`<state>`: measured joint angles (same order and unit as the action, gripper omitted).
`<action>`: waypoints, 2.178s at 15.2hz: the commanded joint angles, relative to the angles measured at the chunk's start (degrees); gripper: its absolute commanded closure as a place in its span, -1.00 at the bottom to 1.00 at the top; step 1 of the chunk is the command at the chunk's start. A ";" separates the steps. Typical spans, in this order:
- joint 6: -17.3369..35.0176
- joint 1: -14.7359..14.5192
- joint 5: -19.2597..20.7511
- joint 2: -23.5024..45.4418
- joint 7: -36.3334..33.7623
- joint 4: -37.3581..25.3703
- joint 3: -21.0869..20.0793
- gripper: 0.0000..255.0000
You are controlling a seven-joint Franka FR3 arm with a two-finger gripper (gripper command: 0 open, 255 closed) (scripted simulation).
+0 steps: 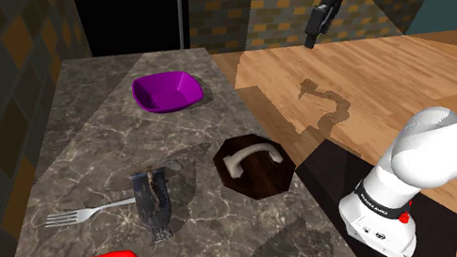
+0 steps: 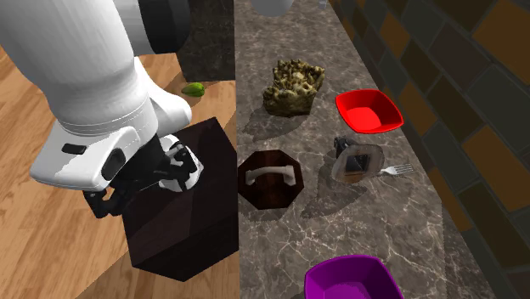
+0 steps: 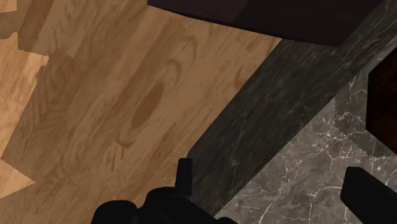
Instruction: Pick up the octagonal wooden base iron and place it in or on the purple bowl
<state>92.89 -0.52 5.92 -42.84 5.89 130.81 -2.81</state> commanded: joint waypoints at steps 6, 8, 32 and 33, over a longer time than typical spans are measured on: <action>4.44 -4.89 -2.31 3.32 4.45 2.66 -2.06 -1.00; 6.14 -6.86 -3.25 4.64 6.27 3.66 -2.94 -1.00; 24.09 -25.25 -12.51 16.36 23.57 14.98 -12.38 -1.00; 24.95 -25.25 -12.53 16.65 23.55 15.55 -12.47 -1.00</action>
<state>117.01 -25.77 -6.58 -26.27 29.34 145.65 -15.27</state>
